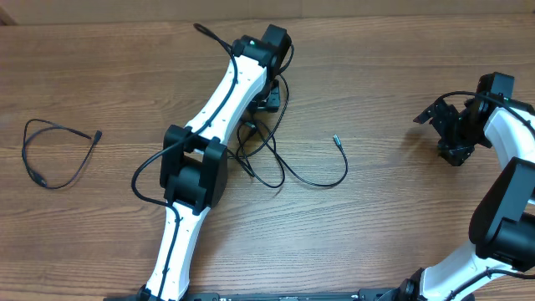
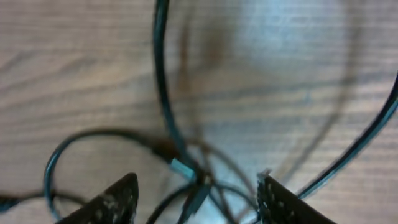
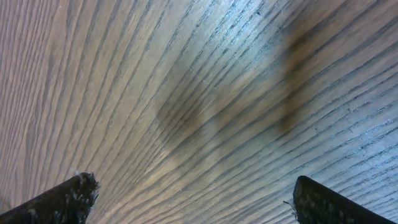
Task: Untangle cables
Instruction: 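Grasp a cable loop with the left gripper and lift it high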
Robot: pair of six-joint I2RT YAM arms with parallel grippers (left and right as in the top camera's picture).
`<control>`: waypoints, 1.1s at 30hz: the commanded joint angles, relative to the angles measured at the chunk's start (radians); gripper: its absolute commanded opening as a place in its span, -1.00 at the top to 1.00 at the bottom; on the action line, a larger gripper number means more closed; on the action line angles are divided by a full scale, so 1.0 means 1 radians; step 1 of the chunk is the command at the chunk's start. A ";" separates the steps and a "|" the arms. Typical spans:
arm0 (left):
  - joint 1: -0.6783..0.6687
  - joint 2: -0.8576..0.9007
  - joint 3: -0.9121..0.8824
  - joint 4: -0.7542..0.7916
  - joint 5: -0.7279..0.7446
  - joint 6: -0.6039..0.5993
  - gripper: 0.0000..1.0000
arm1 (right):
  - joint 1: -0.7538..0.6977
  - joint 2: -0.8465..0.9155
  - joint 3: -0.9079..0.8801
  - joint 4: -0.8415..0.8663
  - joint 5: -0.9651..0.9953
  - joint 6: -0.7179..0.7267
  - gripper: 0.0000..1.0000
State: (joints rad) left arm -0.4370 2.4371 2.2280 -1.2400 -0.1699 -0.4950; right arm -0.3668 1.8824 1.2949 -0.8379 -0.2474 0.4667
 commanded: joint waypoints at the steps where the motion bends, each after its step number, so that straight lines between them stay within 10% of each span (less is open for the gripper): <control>1: 0.000 -0.004 -0.034 0.061 -0.075 0.020 -0.14 | -0.002 -0.019 0.015 0.003 -0.001 -0.007 -1.00; 5: 0.001 -0.004 -0.066 0.121 -0.119 0.020 0.24 | -0.002 -0.019 0.015 0.003 -0.001 -0.006 -0.99; 13: 0.002 -0.004 -0.174 0.232 -0.130 0.029 0.03 | -0.002 -0.019 0.015 0.003 -0.001 -0.006 -0.99; 17: 0.007 -0.004 -0.211 0.269 -0.129 0.067 0.92 | -0.002 -0.019 0.015 0.003 -0.001 -0.006 -1.00; 33: 0.006 -0.306 0.086 0.109 0.266 0.109 0.92 | -0.002 -0.019 0.015 0.003 -0.001 -0.006 -0.99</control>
State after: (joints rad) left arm -0.4358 2.2951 2.2337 -1.1370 -0.0826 -0.4103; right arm -0.3668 1.8824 1.2949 -0.8383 -0.2474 0.4667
